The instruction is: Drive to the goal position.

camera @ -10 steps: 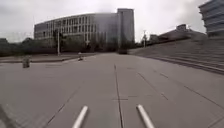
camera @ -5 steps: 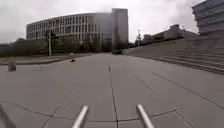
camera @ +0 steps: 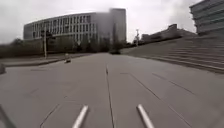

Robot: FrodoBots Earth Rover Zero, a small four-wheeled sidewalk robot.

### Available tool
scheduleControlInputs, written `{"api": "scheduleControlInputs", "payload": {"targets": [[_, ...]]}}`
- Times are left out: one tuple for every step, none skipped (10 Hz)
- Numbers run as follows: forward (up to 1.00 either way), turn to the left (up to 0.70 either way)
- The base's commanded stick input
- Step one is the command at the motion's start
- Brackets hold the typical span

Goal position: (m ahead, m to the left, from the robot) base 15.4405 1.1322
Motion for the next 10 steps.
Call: {"api": "scheduleControlInputs", "payload": {"targets": [[1.00,0.00],[1.00,0.00],[1.00,0.00],[1.00,0.15],[1.00,0.27],[1.00,0.18],[1.00,0.00],[1.00,0.00],[1.00,0.00],[1.00,0.00]]}}
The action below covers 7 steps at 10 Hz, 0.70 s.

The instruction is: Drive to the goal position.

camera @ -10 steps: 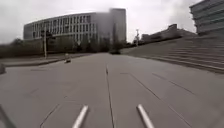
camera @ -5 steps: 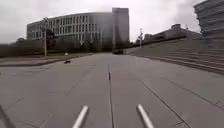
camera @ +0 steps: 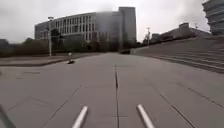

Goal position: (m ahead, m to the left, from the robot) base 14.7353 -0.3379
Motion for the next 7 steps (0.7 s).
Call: {"api": "scheduleControlInputs", "payload": {"targets": [[1.00,0.00],[1.00,0.00],[1.00,0.00],[1.00,0.00],[1.00,0.00],[1.00,0.00],[1.00,0.00]]}}
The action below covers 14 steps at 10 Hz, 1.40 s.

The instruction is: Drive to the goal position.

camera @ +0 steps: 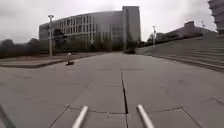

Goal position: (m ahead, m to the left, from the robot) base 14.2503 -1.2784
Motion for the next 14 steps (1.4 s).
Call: {"api": "scheduleControlInputs", "payload": {"targets": [[1.00,0.00],[1.00,0.00],[1.00,0.00],[1.00,-0.06],[1.00,-0.27],[1.00,-0.27],[1.00,-0.27],[1.00,-0.27],[1.00,-0.06],[1.00,0.00],[1.00,0.00],[1.00,-0.12],[1.00,-0.27],[1.00,-0.27]]}}
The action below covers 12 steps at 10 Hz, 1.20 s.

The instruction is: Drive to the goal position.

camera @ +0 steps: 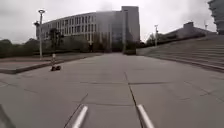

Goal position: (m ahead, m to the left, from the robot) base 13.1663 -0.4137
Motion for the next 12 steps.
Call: {"api": "scheduleControlInputs", "payload": {"targets": [[1.00,-0.27],[1.00,-0.13],[1.00,0.00],[1.00,0.00],[1.00,0.00],[1.00,0.00],[1.00,0.00],[1.00,-0.05],[1.00,-0.21],[1.00,-0.27],[1.00,0.00],[1.00,0.00]]}}
